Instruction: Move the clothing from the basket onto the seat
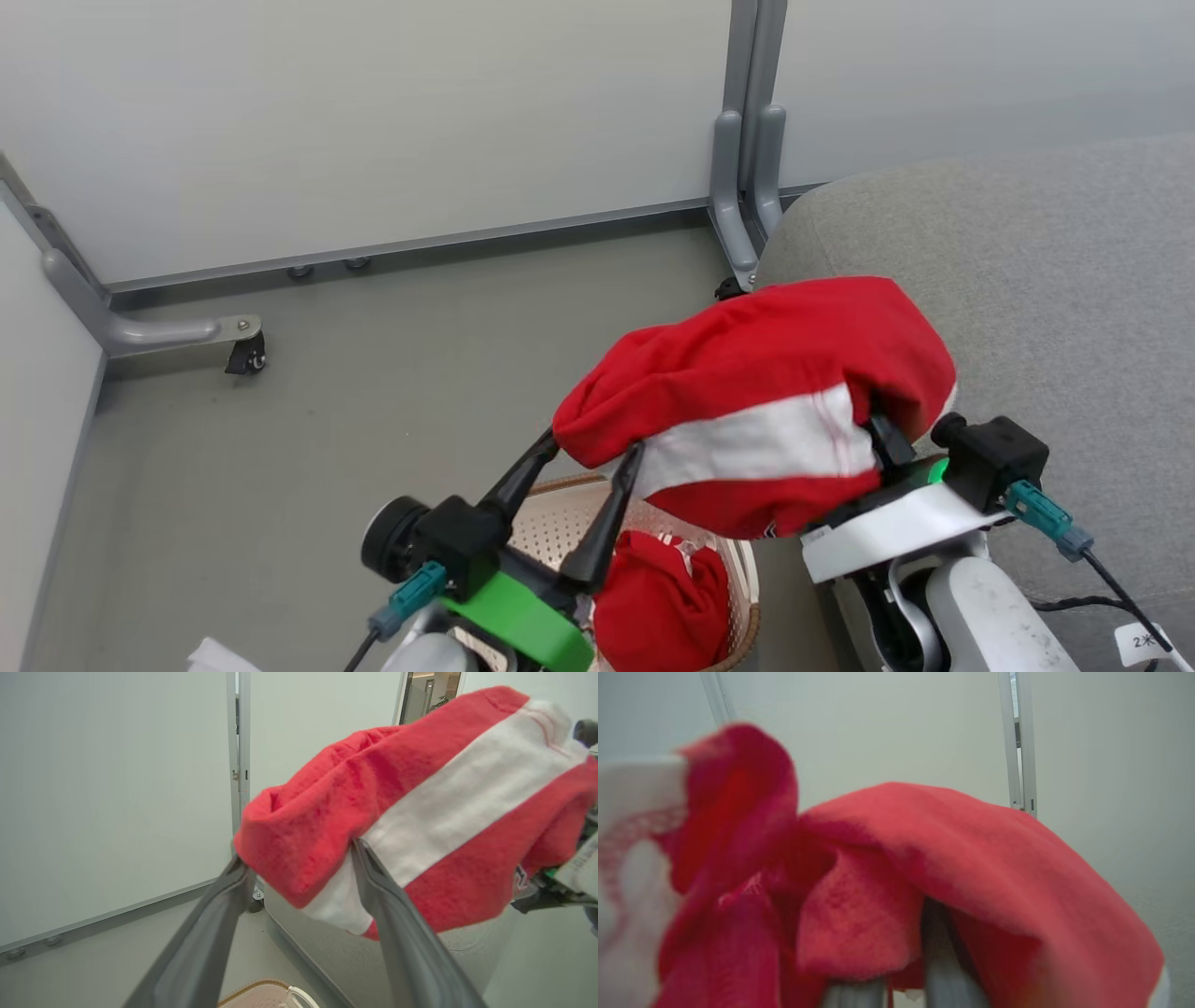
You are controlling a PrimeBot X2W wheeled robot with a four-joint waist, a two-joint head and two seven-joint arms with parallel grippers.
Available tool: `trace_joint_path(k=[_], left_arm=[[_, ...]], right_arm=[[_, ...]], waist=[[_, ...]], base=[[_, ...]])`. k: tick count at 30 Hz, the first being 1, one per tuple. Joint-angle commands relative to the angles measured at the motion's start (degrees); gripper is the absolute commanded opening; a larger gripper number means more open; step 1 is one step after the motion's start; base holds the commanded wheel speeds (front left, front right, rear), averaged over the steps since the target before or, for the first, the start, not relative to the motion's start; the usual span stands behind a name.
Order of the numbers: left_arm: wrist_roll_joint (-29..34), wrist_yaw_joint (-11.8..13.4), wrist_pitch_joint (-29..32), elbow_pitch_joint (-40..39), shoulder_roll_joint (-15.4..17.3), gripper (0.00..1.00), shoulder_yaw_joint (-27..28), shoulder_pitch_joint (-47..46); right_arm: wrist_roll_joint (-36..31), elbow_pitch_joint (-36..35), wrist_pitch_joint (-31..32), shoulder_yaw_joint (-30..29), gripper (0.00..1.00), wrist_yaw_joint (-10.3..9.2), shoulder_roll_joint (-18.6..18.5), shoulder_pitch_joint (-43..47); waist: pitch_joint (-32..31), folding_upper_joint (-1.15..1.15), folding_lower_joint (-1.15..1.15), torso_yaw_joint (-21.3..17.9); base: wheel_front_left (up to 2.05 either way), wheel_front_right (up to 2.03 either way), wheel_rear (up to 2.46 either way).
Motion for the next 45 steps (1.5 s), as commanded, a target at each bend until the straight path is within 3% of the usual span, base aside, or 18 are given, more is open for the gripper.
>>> trace_joint_path(k=[1, 9, 20, 45], left_arm=[[0.5, -0.2, 0.0, 0.1, 1.0, 1.00, 1.2, 1.6], [0.8, -0.2, 0.0, 2.4, 2.3, 1.00, 11.0, 7.9], [7.1, -0.2, 0.0, 1.8, -1.1, 1.00, 22.1, 14.6], [9.0, -0.2, 0.0, 2.8, -2.6, 1.00, 22.7, 16.2]], right_arm=[[0.3, -0.5, -0.2, -0.8, 0.00, -0.02, -0.1, 0.7], [1.6, -2.0, -0.2, -6.4, 0.00, -0.01, -0.1, 3.2], [1.0, -4.1, -0.2, -10.0, 0.00, -0.01, -0.1, 5.8], [1.3, -4.1, -0.2, -11.0, 0.00, -0.01, -0.1, 6.0]], waist=[[-0.4, 0.00, 0.00, 0.6], [-1.2, 0.00, 0.00, 3.6], [-1.3, 0.00, 0.00, 6.9], [-0.9, 0.00, 0.00, 6.9]], base=[[0.00, 0.00, 0.00], [0.00, 0.00, 0.00], [0.00, 0.00, 0.00], [0.00, 0.00, 0.00]])
